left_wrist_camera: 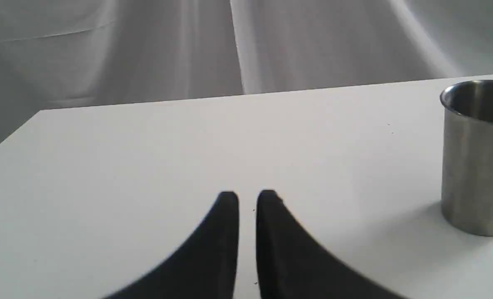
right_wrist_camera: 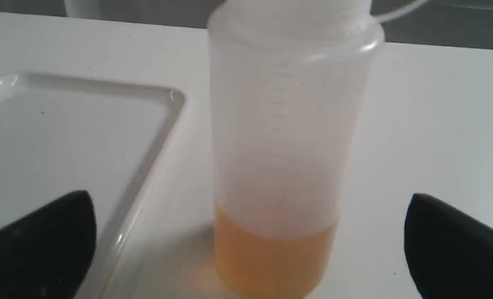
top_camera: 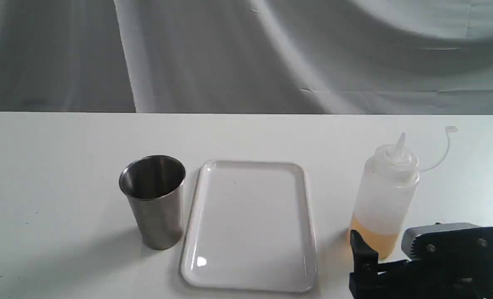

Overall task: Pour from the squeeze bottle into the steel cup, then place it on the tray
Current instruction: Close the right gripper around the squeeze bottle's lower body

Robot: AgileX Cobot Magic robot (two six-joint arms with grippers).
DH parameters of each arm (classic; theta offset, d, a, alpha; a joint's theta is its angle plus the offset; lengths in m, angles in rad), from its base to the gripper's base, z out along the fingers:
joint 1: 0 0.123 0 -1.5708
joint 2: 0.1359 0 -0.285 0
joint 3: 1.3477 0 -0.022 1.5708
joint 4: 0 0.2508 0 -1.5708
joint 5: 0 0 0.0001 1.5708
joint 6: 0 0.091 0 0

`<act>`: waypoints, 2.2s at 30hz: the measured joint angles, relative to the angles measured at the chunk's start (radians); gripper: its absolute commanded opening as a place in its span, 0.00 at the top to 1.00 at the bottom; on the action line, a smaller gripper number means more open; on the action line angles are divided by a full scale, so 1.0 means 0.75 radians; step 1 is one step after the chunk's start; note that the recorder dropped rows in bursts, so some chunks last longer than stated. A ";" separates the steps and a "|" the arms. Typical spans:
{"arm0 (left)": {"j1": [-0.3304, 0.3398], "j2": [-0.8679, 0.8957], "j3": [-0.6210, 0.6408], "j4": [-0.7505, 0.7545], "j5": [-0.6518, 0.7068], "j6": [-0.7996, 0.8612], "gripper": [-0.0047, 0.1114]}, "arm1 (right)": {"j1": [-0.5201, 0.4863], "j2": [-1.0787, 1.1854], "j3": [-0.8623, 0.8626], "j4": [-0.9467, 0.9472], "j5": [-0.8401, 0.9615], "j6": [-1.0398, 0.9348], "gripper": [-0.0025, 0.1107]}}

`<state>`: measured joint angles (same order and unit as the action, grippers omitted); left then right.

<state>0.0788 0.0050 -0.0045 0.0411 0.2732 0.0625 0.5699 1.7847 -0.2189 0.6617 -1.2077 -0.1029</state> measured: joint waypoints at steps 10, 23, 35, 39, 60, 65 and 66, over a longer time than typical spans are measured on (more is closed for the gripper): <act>0.000 0.000 0.000 0.000 0.000 0.000 0.89 | -0.033 0.000 -0.050 0.079 -0.003 0.000 0.05; 0.000 0.000 0.000 0.000 0.000 0.000 0.89 | -0.164 0.002 -0.076 -0.091 0.000 0.000 0.05; 0.000 0.000 0.000 0.000 0.000 0.000 0.89 | -0.167 0.211 -0.190 -0.132 0.013 0.000 0.05; 0.000 0.000 0.000 0.000 0.000 0.000 0.89 | -0.170 0.273 -0.193 -0.113 0.008 0.000 0.05; 0.000 0.000 0.000 0.000 0.000 0.000 0.89 | -0.276 0.376 -0.356 -0.154 0.000 0.012 0.05; 0.000 0.000 0.000 0.000 0.000 0.000 0.89 | -0.304 0.386 -0.361 -0.248 -0.003 0.012 0.05; 0.000 0.000 0.000 0.000 0.000 0.000 0.89 | -0.310 0.393 -0.361 -0.261 -0.006 0.012 0.05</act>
<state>0.0788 0.0050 -0.0045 0.0411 0.2732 0.0625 0.3372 2.0798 -0.4900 0.4658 -1.2125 -0.0938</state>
